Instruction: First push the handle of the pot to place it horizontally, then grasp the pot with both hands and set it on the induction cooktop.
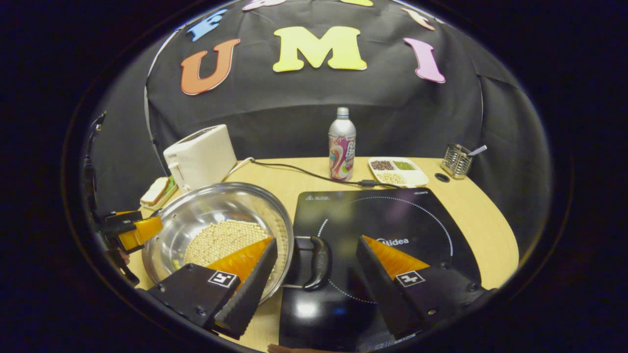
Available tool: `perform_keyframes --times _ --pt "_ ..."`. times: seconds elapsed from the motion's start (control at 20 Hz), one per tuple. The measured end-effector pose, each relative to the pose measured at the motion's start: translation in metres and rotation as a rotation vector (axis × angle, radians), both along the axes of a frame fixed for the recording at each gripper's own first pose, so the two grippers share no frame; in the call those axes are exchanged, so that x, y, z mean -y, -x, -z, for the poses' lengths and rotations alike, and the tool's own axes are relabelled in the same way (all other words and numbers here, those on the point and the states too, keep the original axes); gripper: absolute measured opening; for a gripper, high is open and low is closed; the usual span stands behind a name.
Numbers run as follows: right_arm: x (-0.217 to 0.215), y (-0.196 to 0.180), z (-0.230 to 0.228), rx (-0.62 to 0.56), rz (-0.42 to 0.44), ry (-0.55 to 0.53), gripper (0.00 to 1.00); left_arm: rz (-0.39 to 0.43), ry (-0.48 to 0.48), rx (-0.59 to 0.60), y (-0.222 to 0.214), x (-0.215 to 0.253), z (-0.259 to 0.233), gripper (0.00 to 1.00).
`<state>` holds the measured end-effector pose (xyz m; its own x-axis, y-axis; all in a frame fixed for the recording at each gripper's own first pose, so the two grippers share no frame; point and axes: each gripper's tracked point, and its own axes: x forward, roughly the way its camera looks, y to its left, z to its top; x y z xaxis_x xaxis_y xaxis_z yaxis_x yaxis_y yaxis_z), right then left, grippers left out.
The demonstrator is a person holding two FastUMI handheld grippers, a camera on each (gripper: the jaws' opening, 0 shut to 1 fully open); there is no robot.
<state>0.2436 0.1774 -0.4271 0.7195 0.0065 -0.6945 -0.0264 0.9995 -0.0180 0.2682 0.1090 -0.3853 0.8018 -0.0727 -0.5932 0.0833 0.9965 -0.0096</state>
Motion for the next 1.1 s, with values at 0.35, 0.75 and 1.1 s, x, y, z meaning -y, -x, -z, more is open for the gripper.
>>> perform_keyframes --times 0.35,0.75,1.1 --pt "-0.015 0.001 0.021 -0.034 0.009 -0.045 0.92 0.007 0.009 -0.015 -0.007 0.0 0.013 0.84" --pt "-0.009 0.0 0.025 -0.063 -0.07 0.017 0.71 0.041 -0.041 -0.072 -0.006 0.006 0.024 0.66" --pt "-0.007 0.0 0.025 -0.143 -0.101 0.059 0.65 0.049 -0.002 -0.091 0.001 0.006 0.022 0.62"
